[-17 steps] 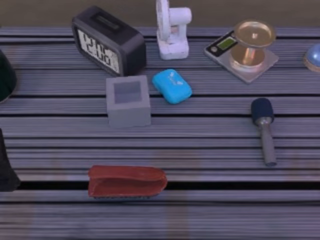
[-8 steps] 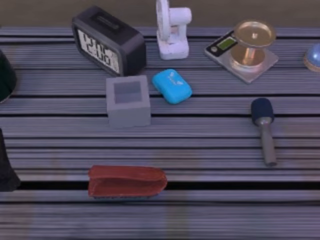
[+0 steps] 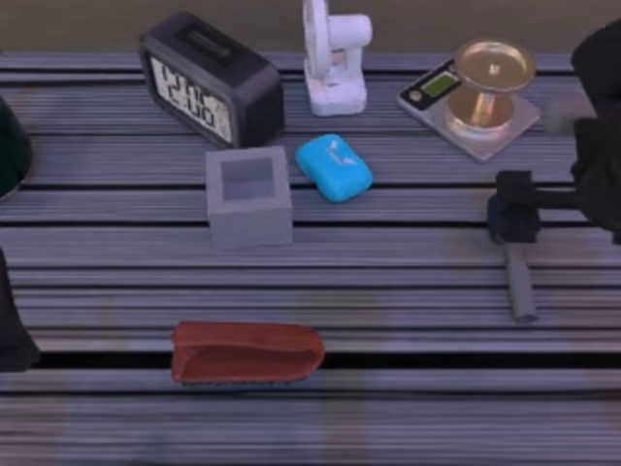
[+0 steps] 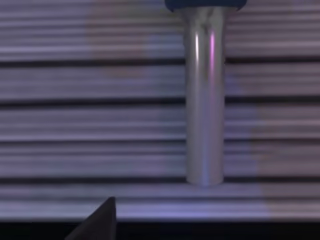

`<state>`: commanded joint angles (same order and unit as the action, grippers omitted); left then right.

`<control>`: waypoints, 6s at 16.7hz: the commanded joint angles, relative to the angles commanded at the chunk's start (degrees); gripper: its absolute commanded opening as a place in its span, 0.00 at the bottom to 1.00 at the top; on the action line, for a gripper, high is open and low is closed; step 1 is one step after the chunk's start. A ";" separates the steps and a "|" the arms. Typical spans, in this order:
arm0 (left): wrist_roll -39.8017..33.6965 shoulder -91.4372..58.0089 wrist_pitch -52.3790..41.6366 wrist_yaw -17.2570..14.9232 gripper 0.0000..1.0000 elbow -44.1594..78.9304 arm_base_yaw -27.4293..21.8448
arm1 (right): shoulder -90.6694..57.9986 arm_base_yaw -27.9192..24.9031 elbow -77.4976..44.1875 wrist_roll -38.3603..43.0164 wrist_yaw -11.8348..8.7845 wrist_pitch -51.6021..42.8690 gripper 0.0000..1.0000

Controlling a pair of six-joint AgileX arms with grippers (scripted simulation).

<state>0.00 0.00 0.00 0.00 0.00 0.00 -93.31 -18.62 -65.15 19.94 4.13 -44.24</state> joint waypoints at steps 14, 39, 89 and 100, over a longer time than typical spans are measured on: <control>0.00 0.00 0.00 0.00 1.00 0.00 0.00 | -16.55 -2.66 -8.93 3.06 1.15 -6.35 1.00; 0.00 0.00 0.00 0.00 1.00 0.00 0.00 | -27.17 -1.63 -2.05 2.14 1.18 11.45 0.02; 0.00 0.00 0.00 0.00 1.00 0.00 0.00 | -0.80 -17.09 22.73 -18.81 -13.12 99.70 0.00; 0.00 0.00 0.00 0.00 1.00 0.00 0.00 | -0.74 -17.34 22.77 -18.82 -12.88 99.75 0.00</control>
<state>0.00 0.00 0.00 0.00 0.00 0.00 -94.05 -35.96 -42.38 1.12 -8.75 55.51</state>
